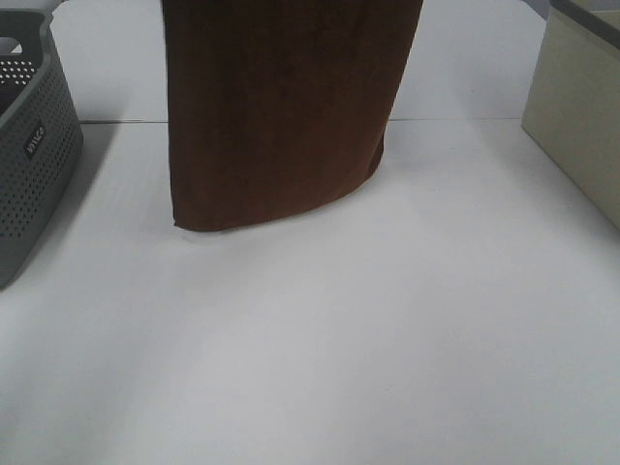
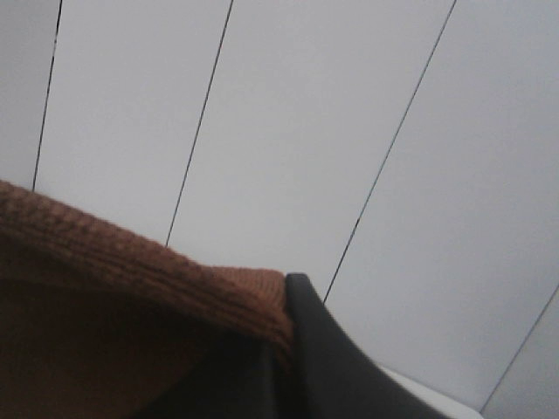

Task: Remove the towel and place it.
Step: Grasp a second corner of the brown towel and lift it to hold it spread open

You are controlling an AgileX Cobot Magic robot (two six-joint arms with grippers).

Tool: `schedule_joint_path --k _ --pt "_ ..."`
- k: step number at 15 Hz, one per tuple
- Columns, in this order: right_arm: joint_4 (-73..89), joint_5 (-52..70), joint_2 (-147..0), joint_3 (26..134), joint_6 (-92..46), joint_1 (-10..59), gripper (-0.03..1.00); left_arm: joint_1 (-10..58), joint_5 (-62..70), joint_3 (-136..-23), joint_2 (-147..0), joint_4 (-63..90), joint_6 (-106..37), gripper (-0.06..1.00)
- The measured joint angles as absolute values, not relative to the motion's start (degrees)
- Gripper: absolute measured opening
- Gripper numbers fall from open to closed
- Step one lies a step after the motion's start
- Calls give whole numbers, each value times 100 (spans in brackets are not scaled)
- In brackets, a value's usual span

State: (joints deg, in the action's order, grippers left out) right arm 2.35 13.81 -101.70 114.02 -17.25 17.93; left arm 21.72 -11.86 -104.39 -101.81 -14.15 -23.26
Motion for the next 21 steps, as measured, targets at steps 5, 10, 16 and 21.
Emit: schedule_joint_path --k 5,10,16,21 --pt "235 269 -11081 12290 -1725 1793 1 1782 -1627 -12599 -11877 -1415 -2028 0" --pt "235 275 -11866 13109 -1725 1748 1 1748 -1295 -14926 -13528 -1524 -1833 0" --pt "235 693 -11940 13115 -1713 1673 1 1713 -688 -15034 -13591 -1581 -1576 0" --pt "390 2498 -11614 13115 -1209 1679 1 1759 2561 -15040 -13167 -928 -2000 0"
